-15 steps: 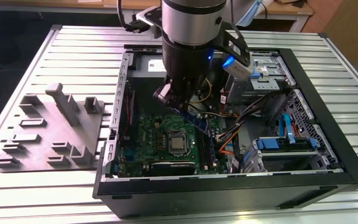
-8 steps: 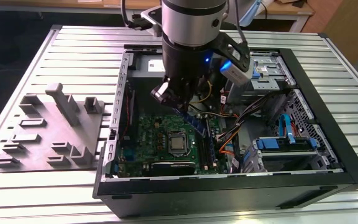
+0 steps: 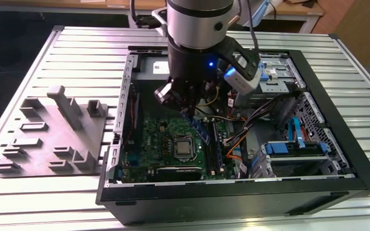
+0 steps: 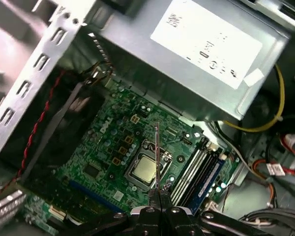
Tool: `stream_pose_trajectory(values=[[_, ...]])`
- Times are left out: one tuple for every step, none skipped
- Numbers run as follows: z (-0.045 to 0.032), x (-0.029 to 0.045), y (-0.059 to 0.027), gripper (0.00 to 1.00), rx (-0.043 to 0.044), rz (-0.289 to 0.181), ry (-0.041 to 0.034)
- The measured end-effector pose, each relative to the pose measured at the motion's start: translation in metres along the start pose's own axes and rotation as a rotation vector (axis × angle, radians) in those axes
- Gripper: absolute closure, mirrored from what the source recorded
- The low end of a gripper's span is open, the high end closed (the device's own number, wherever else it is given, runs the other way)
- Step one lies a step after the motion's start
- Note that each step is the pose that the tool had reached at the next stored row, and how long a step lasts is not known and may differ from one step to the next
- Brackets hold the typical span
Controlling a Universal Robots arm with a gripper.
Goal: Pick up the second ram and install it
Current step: 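Insert the second ram into the second slot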
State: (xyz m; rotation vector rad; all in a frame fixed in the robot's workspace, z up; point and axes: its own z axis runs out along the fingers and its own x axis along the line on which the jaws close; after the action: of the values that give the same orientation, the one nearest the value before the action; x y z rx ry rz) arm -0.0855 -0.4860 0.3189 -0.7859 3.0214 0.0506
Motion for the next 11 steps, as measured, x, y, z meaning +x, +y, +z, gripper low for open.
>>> stream_pose_trajectory(values=[[0.0002, 0.0, 0.0, 0.89, 0.0005, 0.018, -0.0005], [0.0005, 0.0, 0.0, 0.89, 0.001, 0.036, -0.0009], [0.0009, 0.0, 0.0, 0.89, 0.0014, 0.054, -0.0015], [0.0012, 0.0, 0.0, 0.89, 0.0019, 0.072, -0.002], [0.0015, 0.0, 0.0, 0.89, 0.0024, 0.09, -0.0024], [0.0019, 0.0001, 0.0, 0.89, 0.0029, 0.108, -0.0029], [0.0022, 0.0001, -0.0001, 0.89, 0.0034, 0.126, -0.0034], [0.0026, 0.0001, -0.0001, 0.89, 0.0039, 0.145, -0.0039], [0.0029, 0.0001, -0.0001, 0.89, 0.0044, 0.163, -0.0043], [0.0032, 0.0001, -0.0001, 0.89, 0.0049, 0.181, -0.0048], [0.0036, 0.0001, -0.0001, 0.89, 0.0054, 0.2, -0.0053]])
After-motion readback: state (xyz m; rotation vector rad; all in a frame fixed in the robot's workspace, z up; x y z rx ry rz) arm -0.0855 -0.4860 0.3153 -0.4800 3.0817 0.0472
